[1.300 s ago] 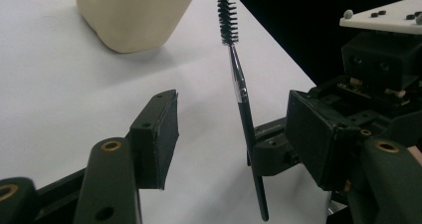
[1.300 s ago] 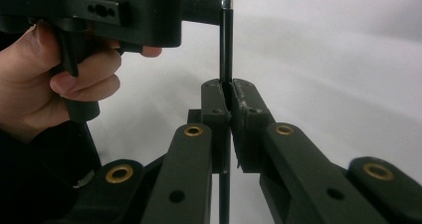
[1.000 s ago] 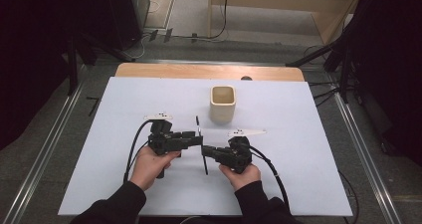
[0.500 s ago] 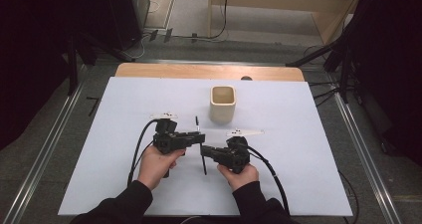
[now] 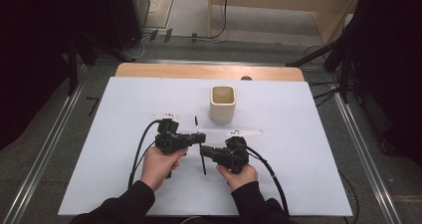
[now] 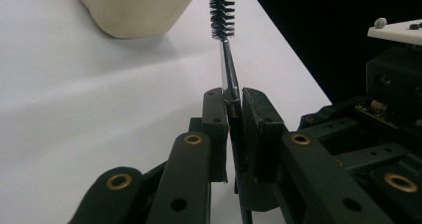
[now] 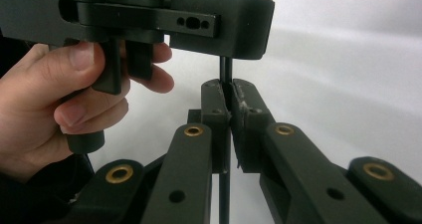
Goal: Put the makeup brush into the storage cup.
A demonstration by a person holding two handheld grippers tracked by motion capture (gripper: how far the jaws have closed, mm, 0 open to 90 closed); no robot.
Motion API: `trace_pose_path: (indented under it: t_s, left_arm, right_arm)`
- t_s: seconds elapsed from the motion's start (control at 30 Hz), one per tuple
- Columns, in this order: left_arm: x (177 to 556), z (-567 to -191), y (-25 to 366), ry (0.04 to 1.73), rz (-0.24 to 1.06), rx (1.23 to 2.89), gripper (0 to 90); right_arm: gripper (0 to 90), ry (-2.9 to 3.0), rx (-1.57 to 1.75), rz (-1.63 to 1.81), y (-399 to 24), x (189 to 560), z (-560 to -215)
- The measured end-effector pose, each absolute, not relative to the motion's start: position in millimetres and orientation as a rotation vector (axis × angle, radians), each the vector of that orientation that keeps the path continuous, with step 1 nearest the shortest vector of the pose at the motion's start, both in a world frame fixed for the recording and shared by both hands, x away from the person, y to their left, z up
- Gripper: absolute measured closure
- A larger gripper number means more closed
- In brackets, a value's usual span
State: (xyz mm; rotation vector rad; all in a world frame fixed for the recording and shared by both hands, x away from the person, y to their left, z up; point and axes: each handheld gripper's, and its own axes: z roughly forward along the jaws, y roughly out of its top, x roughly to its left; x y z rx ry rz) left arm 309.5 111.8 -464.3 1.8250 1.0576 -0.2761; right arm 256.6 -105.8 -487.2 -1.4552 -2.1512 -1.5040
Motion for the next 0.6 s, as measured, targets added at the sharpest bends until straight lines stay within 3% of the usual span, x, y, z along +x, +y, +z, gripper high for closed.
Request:
trace_pose_path:
  t_s: [0.53,0.6]
  left_arm:
    - [311.1,-464.2,111.3,1.052,-0.32,1.819,85.4]
    - [311.2,-463.4,112.1,1.05,-0.319,1.816,85.4]
  right_arm:
    - [85.5,-2.137,-1.442,-1.493,-106.2,258.3,-488.5]
    - [75.4,-2.148,-1.426,-1.498,-106.5,258.5,-488.3]
